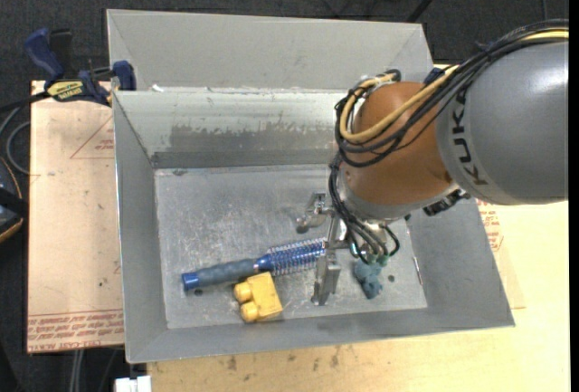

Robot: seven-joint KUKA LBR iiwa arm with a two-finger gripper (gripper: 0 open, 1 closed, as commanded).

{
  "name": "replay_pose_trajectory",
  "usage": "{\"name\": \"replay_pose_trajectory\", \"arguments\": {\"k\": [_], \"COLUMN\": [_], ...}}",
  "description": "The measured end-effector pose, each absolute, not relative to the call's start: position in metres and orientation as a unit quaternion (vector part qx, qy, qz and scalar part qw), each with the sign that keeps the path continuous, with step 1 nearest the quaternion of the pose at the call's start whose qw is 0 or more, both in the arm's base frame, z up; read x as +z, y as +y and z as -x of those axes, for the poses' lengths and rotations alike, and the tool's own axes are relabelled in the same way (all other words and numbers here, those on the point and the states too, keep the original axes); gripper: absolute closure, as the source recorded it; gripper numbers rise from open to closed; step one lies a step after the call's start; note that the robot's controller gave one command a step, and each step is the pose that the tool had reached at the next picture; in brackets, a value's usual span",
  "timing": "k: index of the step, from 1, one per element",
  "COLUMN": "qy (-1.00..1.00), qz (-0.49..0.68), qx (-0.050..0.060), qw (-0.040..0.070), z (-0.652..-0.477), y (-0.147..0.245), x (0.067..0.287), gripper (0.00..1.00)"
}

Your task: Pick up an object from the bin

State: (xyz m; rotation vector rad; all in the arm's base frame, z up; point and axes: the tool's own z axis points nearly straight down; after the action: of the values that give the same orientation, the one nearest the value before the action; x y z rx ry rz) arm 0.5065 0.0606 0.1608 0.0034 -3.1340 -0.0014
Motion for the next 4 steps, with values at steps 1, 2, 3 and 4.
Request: {"name": "replay_pose_trajectory", "arguments": {"k": [1, 2, 3, 4], "qy": [-1.000, -1.000, -1.000, -1.000], "qz": [0.014, 0.014, 0.014, 0.015], "qx": [-0.002, -0.001, -0.001, -0.001], "qw": [-0.007, -0.003, -0.002, -0.001], "z": [-0.5331, -0.5352, -0.5363, -0.5371], "y": [0.0560, 0.0570, 0.0576, 0.0580], "x": [0.0711, 0.0736, 0.0750, 0.0760], "gripper": [0.00, 0.00, 0.00, 0.00]}}
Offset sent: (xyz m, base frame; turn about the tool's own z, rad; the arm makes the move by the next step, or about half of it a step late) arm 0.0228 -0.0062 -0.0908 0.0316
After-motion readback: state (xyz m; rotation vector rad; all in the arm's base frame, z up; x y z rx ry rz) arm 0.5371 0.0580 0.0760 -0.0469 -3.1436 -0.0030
